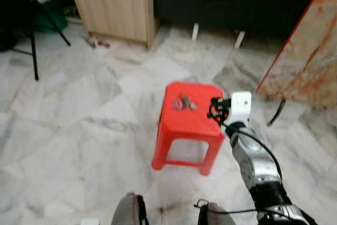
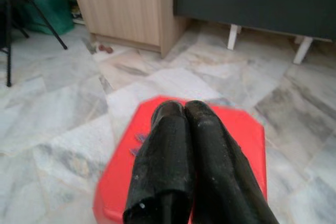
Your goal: Hang keys on a hook
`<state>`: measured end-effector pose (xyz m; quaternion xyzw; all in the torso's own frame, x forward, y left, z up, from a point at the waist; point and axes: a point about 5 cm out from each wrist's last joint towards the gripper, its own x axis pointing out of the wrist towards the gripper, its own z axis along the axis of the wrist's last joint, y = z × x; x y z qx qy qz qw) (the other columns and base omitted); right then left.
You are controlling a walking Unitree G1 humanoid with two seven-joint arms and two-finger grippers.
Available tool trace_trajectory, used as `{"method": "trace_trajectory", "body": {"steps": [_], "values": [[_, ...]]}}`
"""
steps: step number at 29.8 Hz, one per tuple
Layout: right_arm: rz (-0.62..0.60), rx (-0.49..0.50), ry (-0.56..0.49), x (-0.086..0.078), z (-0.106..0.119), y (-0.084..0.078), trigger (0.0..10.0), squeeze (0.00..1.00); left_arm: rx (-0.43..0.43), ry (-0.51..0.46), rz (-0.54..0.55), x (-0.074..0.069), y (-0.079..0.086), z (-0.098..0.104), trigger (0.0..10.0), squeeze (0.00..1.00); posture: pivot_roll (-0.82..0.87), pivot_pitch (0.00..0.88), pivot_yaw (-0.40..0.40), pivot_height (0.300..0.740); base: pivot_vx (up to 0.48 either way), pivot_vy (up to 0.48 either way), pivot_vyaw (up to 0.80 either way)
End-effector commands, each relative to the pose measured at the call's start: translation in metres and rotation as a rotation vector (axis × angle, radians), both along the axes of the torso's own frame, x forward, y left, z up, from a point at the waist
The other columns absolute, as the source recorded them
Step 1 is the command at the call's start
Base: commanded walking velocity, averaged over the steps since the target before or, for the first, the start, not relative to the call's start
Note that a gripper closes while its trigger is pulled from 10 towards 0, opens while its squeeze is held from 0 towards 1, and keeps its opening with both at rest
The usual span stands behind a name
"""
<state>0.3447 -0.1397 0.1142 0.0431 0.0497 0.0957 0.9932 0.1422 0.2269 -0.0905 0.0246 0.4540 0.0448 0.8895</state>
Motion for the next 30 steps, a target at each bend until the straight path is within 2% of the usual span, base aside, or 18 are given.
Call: {"method": "trace_trajectory", "body": {"steps": [1, 15, 18, 21, 30], "values": [[-0.007, 0.001, -0.004, -0.001, 0.001, -0.005, 10.0, 0.00, -0.006, 0.036, -0.013, -0.009, -0.003, -0.004, 10.0, 0.00, 0.11, 0.083, -0.067, 0.733, 0.000, 0.000, 0.00], [-0.002, -0.015, 0.014, -0.001, -0.003, -0.008, 10.0, 0.00, -0.004, 0.015, -0.051, 0.005, -0.007, 0.000, 10.0, 0.00, 0.10, 0.000, -0.062, 0.740, 0.000, 0.000, 0.00], [-0.002, -0.010, 0.024, -0.003, -0.005, -0.008, 10.0, 0.00, 0.000, 0.016, -0.055, 0.006, -0.006, 0.000, 10.0, 0.00, 0.10, 0.000, -0.062, 0.740, 0.000, 0.000, 0.00], [0.033, -0.081, 0.128, -0.006, -0.022, -0.007, 10.0, 0.00, 0.002, 0.014, -0.049, 0.005, -0.005, 0.000, 10.0, 0.00, 0.10, 0.000, -0.070, 0.740, 0.000, 0.000, 0.00], [0.013, -0.062, 0.112, -0.005, -0.022, -0.007, 10.0, 0.00, 0.013, 0.009, -0.061, 0.002, -0.004, 0.000, 10.0, 0.00, 0.10, 0.000, -0.068, 0.740, 0.000, 0.000, 0.00]]}}
